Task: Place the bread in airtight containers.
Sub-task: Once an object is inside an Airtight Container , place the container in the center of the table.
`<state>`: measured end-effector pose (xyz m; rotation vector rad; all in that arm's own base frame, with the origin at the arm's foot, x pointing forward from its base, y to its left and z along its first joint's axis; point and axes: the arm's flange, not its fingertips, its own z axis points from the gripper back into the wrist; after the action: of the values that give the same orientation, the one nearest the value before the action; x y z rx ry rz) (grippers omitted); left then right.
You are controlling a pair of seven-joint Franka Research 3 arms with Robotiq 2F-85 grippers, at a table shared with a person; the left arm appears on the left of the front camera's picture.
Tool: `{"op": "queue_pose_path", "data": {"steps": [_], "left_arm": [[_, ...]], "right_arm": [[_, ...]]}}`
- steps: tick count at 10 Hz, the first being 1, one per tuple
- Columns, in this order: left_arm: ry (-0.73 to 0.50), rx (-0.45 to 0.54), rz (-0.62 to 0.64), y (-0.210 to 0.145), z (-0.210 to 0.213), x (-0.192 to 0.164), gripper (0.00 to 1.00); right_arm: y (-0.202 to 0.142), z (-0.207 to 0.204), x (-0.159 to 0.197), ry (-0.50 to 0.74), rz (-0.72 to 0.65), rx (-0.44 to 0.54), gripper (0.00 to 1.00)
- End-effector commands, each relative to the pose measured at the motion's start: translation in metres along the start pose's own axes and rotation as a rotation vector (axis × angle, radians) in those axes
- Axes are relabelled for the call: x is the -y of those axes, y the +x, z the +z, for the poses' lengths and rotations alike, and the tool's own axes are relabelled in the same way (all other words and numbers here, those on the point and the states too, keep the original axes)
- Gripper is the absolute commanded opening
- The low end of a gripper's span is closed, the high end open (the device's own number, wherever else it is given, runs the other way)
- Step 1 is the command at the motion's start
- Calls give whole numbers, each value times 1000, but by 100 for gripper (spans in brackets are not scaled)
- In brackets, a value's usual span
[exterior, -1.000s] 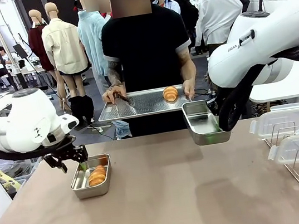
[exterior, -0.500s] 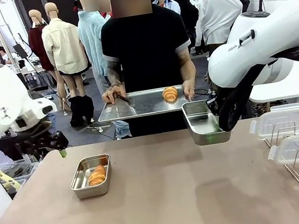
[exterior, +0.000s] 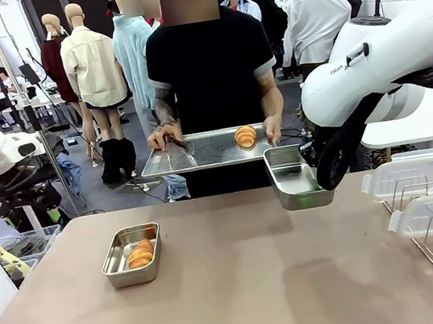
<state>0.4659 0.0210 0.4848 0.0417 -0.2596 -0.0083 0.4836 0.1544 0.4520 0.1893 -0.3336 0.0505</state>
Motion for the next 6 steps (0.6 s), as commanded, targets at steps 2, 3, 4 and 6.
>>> {"op": "queue_pose_path", "data": {"steps": [2, 3, 4, 6], "left_arm": [[10, 4, -6, -6, 3, 13, 100], [10, 4, -6, -6, 3, 13, 100], [10, 4, -6, -6, 3, 13, 100], [10, 4, -6, -6, 3, 13, 100]], "right_arm": [[-3, 2, 2, 2, 11, 19, 0], [-3, 2, 2, 2, 11, 19, 0], [-3, 2, 2, 2, 11, 19, 0], [-3, 2, 2, 2, 11, 19, 0]]}}
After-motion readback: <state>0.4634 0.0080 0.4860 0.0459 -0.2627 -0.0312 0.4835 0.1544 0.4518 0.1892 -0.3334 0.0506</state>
